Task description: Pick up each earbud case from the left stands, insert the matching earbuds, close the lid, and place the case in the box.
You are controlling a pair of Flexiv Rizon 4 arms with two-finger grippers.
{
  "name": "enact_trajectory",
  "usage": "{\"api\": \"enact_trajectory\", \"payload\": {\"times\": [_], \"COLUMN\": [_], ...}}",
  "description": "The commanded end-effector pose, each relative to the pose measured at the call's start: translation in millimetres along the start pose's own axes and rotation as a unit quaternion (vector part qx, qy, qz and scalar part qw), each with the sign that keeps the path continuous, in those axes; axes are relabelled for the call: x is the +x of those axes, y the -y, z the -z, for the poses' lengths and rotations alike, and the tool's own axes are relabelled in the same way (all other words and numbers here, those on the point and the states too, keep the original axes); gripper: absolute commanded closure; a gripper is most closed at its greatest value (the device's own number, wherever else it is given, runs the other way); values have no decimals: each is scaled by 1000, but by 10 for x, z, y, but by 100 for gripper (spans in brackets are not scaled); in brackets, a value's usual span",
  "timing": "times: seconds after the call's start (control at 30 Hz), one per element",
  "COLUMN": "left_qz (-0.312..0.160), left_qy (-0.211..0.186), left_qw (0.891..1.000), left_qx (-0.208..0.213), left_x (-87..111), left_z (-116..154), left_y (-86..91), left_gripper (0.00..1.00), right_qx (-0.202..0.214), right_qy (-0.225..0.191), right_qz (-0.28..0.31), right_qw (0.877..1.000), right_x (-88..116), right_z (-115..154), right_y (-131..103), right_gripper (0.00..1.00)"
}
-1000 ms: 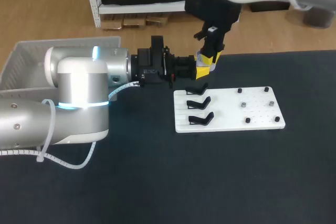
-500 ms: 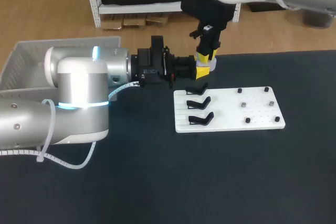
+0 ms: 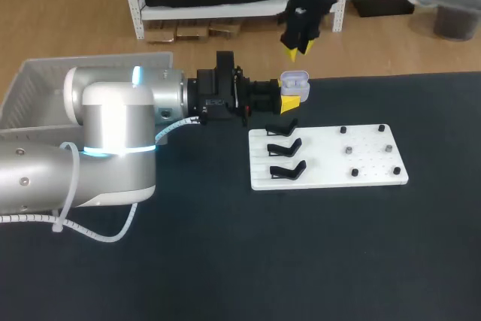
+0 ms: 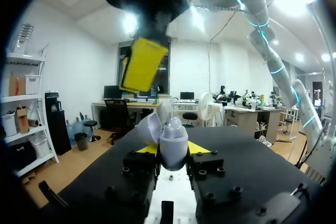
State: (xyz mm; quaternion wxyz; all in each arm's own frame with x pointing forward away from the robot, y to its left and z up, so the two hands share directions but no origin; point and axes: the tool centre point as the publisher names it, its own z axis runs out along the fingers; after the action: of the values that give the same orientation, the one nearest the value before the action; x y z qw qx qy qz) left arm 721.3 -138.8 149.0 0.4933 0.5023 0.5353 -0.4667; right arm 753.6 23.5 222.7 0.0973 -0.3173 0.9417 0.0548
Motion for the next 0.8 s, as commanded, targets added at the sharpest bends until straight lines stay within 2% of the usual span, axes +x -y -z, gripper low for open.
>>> {"api": "enact_trajectory", "payload": {"times": [0.03, 0.17, 0.3, 0.63, 0.8], "left_qz": [-2, -2, -2, -2, -2], "left_qy": [3, 3, 3, 3, 3], "left_qw": [1000, 1000, 1000, 1000, 1000], "left_qx": [-3, -3, -3, -3, -3], "left_x": [15, 15, 15, 15, 15], "left_z": [-2, -2, -2, -2, -2], "left_y": [10, 10, 10, 10, 10], "left_gripper": [100, 100, 100, 100, 100], "right_qx": [4, 7, 5, -11, -13], "right_qy": [-9, -24, -31, -32, -26], "right_qz": [-14, -31, -36, -45, -50], "right_qw": [1000, 999, 999, 998, 998], "right_x": [-102, -84, 18, 300, 315], "right_z": [-179, -303, -335, -247, -207], "right_y": [85, 149, 144, 57, 70], "right_gripper": [73, 70, 69, 70, 70]}}
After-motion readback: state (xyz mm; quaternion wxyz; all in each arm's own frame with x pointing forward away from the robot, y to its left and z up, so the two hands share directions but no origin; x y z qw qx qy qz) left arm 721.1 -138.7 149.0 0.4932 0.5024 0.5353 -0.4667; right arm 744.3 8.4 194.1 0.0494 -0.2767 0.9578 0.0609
